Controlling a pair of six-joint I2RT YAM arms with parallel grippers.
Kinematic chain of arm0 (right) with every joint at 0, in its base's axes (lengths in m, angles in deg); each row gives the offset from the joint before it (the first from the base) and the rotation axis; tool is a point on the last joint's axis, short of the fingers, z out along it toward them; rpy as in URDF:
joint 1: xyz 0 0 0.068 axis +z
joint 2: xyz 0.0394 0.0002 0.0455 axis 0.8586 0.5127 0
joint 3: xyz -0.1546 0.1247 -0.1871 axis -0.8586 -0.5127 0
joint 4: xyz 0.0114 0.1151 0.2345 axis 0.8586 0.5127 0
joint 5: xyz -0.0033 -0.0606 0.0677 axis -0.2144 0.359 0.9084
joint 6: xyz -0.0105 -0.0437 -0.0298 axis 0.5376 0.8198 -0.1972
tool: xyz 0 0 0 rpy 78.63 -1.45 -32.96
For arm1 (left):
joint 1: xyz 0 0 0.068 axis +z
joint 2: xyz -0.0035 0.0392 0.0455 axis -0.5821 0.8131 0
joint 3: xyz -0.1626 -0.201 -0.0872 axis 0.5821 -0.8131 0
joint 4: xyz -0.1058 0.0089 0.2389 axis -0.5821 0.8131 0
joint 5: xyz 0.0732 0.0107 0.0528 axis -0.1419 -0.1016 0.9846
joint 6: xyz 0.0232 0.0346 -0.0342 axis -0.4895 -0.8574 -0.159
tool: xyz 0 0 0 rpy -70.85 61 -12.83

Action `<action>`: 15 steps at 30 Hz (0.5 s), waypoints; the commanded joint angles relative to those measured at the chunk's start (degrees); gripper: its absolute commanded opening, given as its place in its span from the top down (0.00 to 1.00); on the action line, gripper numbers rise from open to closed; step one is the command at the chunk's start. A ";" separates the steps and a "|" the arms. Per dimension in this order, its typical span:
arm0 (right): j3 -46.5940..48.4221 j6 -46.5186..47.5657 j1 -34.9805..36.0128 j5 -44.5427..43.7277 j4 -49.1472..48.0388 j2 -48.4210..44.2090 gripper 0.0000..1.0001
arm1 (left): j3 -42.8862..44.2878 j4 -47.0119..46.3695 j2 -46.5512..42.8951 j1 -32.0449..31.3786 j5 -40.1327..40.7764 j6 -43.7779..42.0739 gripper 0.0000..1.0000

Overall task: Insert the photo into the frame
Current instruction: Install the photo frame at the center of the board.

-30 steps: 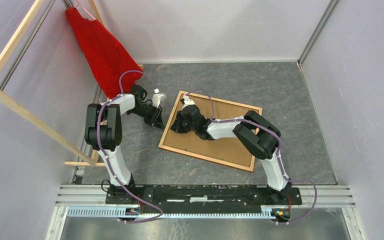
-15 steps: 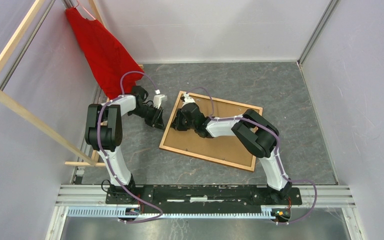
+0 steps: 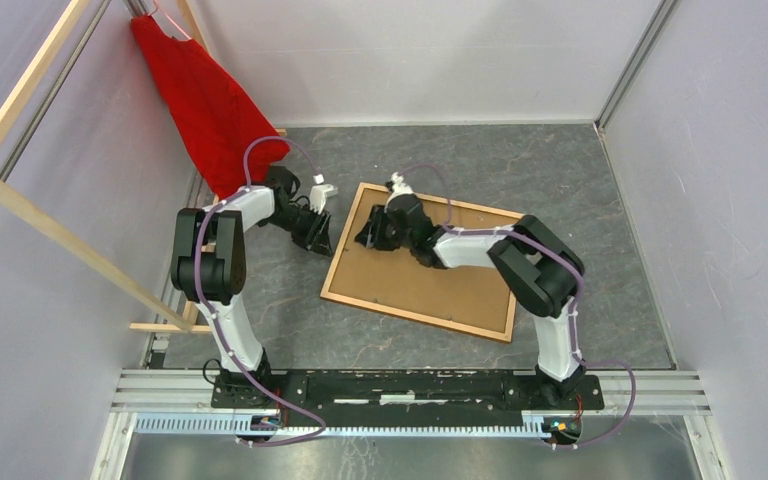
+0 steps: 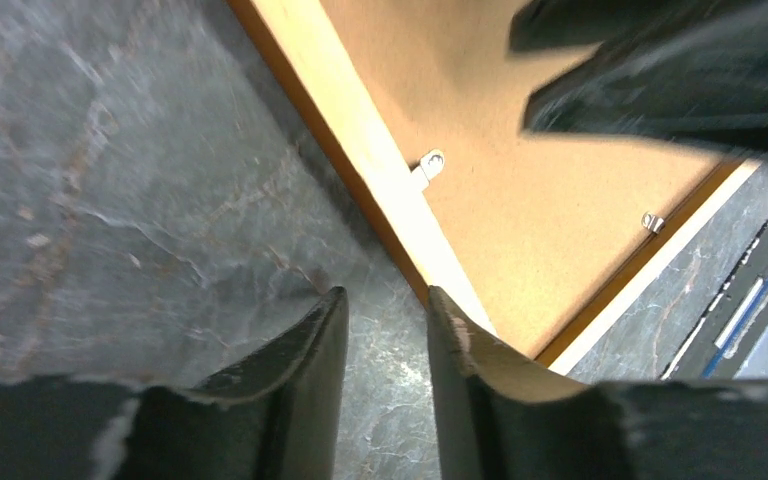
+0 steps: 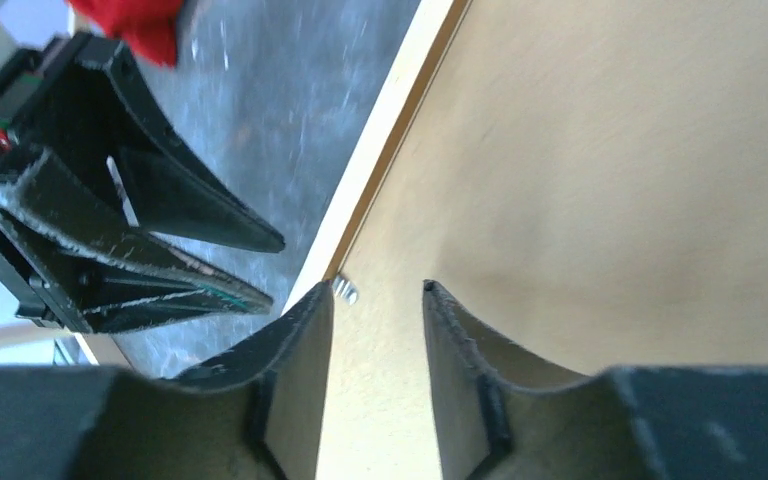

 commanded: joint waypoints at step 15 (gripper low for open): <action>7.94 7.64 -13.92 1.48 3.60 1.27 0.46 | 21.99 -1.62 13.63 -5.19 -1.00 7.36 0.53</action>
